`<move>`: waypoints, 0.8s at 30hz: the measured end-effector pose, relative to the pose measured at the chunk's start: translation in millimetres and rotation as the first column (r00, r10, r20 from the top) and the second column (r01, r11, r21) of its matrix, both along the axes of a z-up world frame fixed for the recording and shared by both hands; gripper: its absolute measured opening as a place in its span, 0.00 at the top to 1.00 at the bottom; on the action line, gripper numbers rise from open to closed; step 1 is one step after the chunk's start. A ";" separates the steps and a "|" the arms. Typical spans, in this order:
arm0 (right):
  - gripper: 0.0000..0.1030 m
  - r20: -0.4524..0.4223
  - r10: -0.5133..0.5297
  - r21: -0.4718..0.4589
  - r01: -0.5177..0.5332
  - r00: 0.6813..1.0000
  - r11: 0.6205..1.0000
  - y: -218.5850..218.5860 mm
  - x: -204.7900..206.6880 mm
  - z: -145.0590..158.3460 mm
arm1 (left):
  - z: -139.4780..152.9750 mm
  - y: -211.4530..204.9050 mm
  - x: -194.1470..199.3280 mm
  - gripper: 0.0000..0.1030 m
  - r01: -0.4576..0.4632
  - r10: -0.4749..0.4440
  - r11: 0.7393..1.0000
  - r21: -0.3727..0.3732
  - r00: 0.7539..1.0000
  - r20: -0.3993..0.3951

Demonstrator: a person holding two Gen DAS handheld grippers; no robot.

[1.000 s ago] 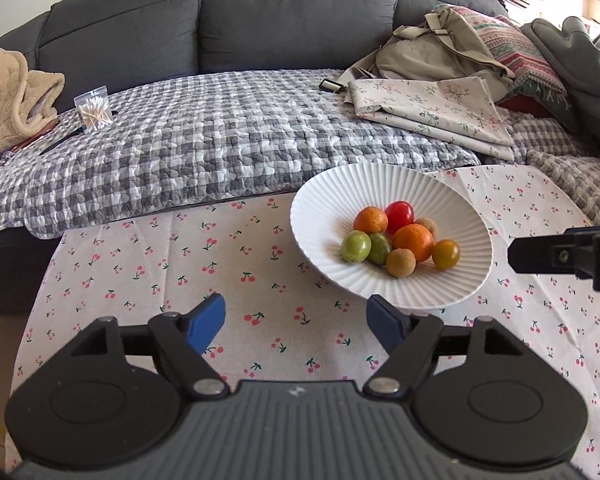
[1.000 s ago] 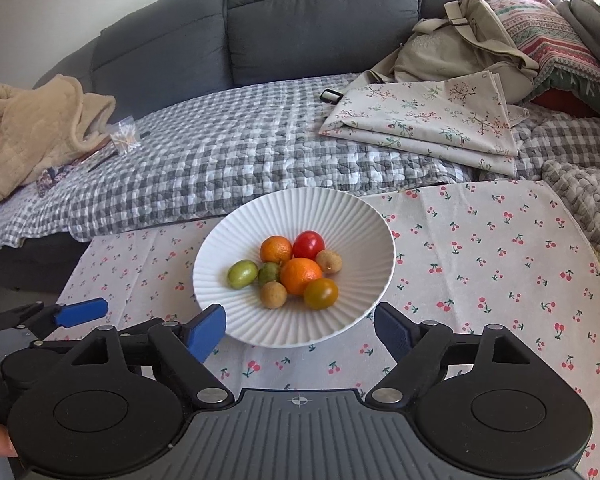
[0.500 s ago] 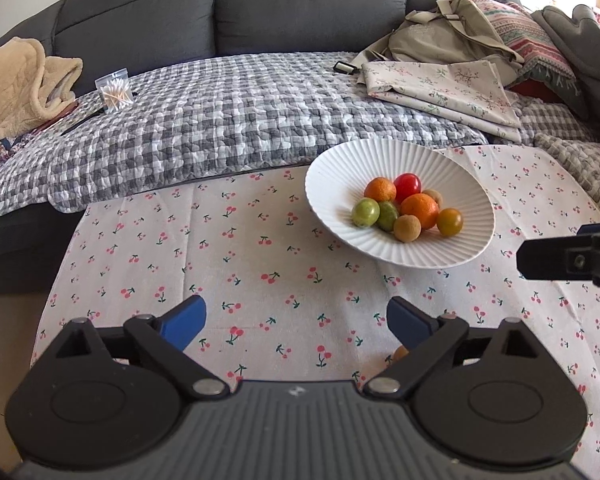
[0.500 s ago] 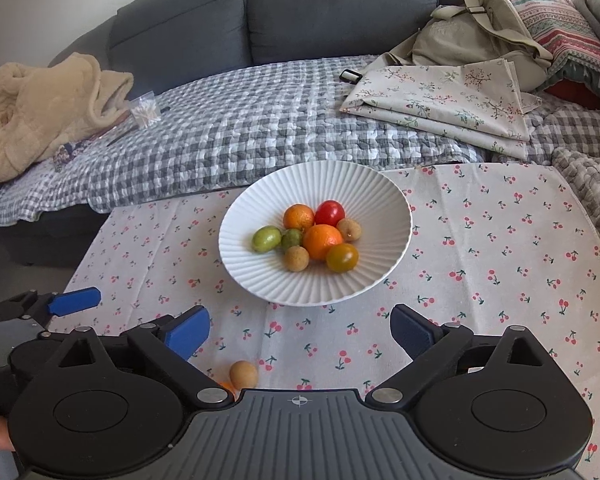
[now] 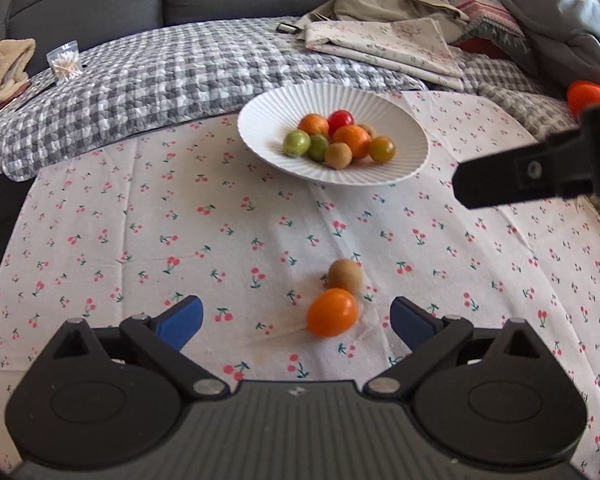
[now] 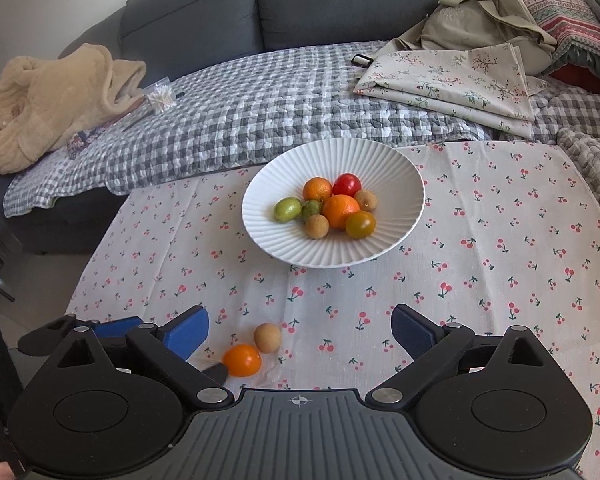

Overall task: Organize fruits
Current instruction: 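Move both open tools back toward the orange tomato and last kiwi, then grasp the orange tomato with the left tool while the right tool grasps the kiwi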

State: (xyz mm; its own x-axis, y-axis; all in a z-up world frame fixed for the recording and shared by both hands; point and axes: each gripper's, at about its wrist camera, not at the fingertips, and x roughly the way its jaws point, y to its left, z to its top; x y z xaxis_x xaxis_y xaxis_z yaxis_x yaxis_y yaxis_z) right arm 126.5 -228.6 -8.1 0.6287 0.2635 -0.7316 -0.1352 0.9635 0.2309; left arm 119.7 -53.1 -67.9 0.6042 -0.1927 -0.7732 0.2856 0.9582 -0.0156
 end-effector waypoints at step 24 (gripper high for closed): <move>0.04 -0.041 -0.019 -0.072 0.016 0.999 0.997 -1.3 15.1 -39.5 | -28.3 -3.2 7.3 0.72 0.071 -0.071 0.997 0.000 0.997 -0.009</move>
